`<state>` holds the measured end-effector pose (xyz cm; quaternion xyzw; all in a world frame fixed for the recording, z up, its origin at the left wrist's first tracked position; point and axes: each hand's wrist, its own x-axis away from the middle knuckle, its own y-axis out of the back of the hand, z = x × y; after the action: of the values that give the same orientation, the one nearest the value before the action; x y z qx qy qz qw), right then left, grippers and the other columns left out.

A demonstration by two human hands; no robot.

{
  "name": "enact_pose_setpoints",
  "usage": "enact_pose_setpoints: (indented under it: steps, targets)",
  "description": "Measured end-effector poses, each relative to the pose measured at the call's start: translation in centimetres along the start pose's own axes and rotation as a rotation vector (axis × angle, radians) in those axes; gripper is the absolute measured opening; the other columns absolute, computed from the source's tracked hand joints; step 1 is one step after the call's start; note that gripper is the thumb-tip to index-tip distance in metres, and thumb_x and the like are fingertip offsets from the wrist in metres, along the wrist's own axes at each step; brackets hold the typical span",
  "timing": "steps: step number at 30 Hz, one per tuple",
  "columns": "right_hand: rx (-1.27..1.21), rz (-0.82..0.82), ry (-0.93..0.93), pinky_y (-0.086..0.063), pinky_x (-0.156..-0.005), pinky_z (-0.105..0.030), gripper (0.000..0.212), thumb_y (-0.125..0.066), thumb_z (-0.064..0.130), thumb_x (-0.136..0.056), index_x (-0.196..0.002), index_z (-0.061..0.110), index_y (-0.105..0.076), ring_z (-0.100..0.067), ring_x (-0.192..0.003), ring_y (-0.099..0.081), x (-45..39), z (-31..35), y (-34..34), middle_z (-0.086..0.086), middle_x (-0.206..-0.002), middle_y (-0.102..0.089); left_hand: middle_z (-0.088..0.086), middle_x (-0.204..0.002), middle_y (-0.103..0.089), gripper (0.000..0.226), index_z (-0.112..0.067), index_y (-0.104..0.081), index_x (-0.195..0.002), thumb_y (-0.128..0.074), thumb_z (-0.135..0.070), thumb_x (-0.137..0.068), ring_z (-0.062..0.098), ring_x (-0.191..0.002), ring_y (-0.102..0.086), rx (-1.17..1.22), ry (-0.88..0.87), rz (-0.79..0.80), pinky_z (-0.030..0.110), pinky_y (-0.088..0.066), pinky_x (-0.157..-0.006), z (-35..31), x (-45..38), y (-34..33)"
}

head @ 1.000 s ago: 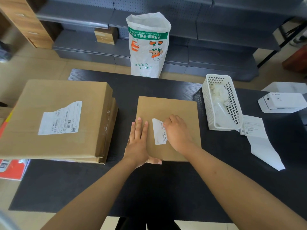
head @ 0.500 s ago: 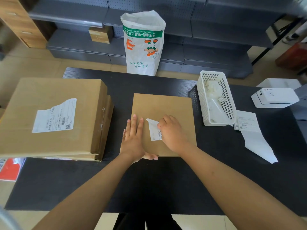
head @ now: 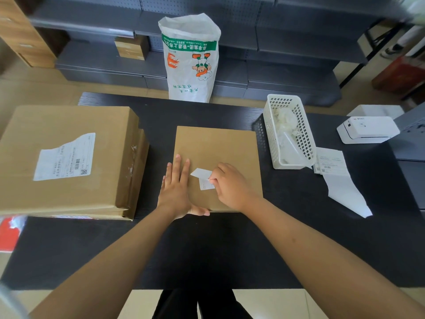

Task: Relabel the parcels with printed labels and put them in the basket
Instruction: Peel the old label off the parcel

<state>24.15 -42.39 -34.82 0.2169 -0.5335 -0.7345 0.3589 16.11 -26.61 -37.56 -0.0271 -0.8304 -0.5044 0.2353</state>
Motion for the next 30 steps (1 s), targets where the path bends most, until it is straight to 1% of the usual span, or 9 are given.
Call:
enact_pose_setpoints:
  steps: [9, 13, 16, 18, 21, 24, 26, 28, 30]
  targets:
    - [-0.096, -0.099, 0.088, -0.024, -0.069, -0.026, 0.011, -0.054, 0.001, -0.086, -0.075, 0.004, -0.054, -0.019, -0.074, -0.04, 2.6, 0.9, 0.7, -0.008, -0.079, -0.05, -0.01, -0.146, 0.045, 0.156, -0.029, 0.034, -0.142, -0.08, -0.071, -0.045, 0.021, -0.139, 0.035, 0.0, 0.001, 0.014, 0.046, -0.002, -0.117, 0.0, 0.0, 0.0]
    - [-0.208, -0.158, 0.131, -0.027, -0.068, -0.025, 0.012, -0.058, -0.004, -0.085, -0.074, 0.002, -0.054, -0.017, -0.072, -0.038, 3.8, 0.9, 1.0, -0.006, -0.075, -0.049, -0.008, -0.146, 0.046, 0.156, -0.028, 0.036, -0.141, -0.079, -0.072, -0.046, 0.023, -0.139, 0.036, -0.019, -0.002, 0.02, 0.046, -0.002, -0.117, 0.0, 0.0, 0.1]
    - [-0.29, -0.209, 0.118, -0.034, -0.067, -0.028, 0.013, -0.053, 0.003, -0.089, -0.076, 0.003, -0.054, -0.018, -0.072, -0.042, 3.6, 0.7, 1.9, -0.004, -0.077, -0.049, -0.009, -0.146, 0.046, 0.156, -0.027, 0.034, -0.143, -0.08, -0.07, -0.046, 0.022, -0.139, 0.036, -0.003, -0.006, 0.027, 0.046, -0.001, -0.117, 0.0, 0.0, 0.2]
    - [-0.42, -0.349, 0.038, -0.036, -0.068, -0.027, 0.021, -0.041, 0.013, -0.093, -0.077, 0.003, -0.051, -0.019, -0.073, -0.043, 3.0, 1.0, 2.5, -0.004, -0.079, -0.047, -0.009, -0.146, 0.046, 0.156, -0.027, 0.033, -0.143, -0.081, -0.069, -0.045, 0.021, -0.138, 0.037, 0.005, 0.009, 0.034, 0.044, 0.0, -0.117, -0.1, 0.1, 0.2]
    - [-0.492, -0.556, -0.109, -0.033, -0.069, -0.01, 0.024, -0.034, 0.02, -0.1, -0.087, 0.006, -0.049, -0.016, -0.075, -0.045, 0.9, 0.6, 3.8, -0.004, -0.086, -0.048, -0.007, -0.148, 0.044, 0.155, -0.026, 0.031, -0.145, -0.082, -0.068, -0.046, 0.022, -0.139, 0.036, 0.025, 0.004, 0.018, 0.044, 0.002, -0.117, -0.2, 0.1, 0.2]
    - [-0.494, -0.43, -0.308, -0.036, -0.06, -0.009, 0.015, -0.031, 0.025, -0.104, -0.101, 0.016, -0.043, -0.01, -0.072, -0.051, -0.5, -1.0, 4.4, -0.003, -0.09, -0.054, -0.005, -0.149, 0.043, 0.154, -0.025, 0.03, -0.145, -0.082, -0.067, -0.048, 0.024, -0.139, 0.036, 0.03, -0.011, 0.024, 0.045, 0.003, -0.117, -0.2, 0.2, 0.1]
    - [-0.524, -0.375, -0.378, -0.04, -0.055, -0.021, 0.018, -0.03, 0.025, -0.104, -0.112, 0.016, -0.043, -0.013, -0.07, -0.055, -0.7, -1.8, 4.0, -0.003, -0.09, -0.057, -0.005, -0.149, 0.042, 0.154, -0.024, 0.03, -0.145, -0.082, -0.067, -0.048, 0.025, -0.139, 0.035, 0.032, -0.006, 0.021, 0.045, 0.002, -0.117, -0.2, 0.2, 0.2]
    - [-0.531, -0.341, -0.408, -0.035, -0.056, -0.023, 0.027, -0.031, 0.019, -0.104, -0.127, 0.016, -0.045, -0.014, -0.075, -0.054, -0.7, -1.7, 3.3, 0.0, -0.098, -0.055, -0.006, -0.148, 0.043, 0.155, -0.025, 0.031, -0.145, -0.082, -0.067, -0.047, 0.024, -0.139, 0.035, 0.036, -0.001, 0.026, 0.045, 0.001, -0.117, -0.2, 0.0, 0.2]
    - [-0.558, -0.292, -0.458, -0.031, -0.061, -0.022, 0.031, -0.03, 0.028, -0.104, -0.126, 0.019, -0.05, -0.016, -0.086, -0.054, -1.1, -1.7, 2.8, 0.003, -0.103, -0.055, -0.007, -0.147, 0.045, 0.155, -0.026, 0.032, -0.144, -0.082, -0.067, -0.047, 0.023, -0.138, 0.037, 0.041, -0.007, 0.039, 0.046, 0.0, -0.117, -0.2, 0.0, 0.1]
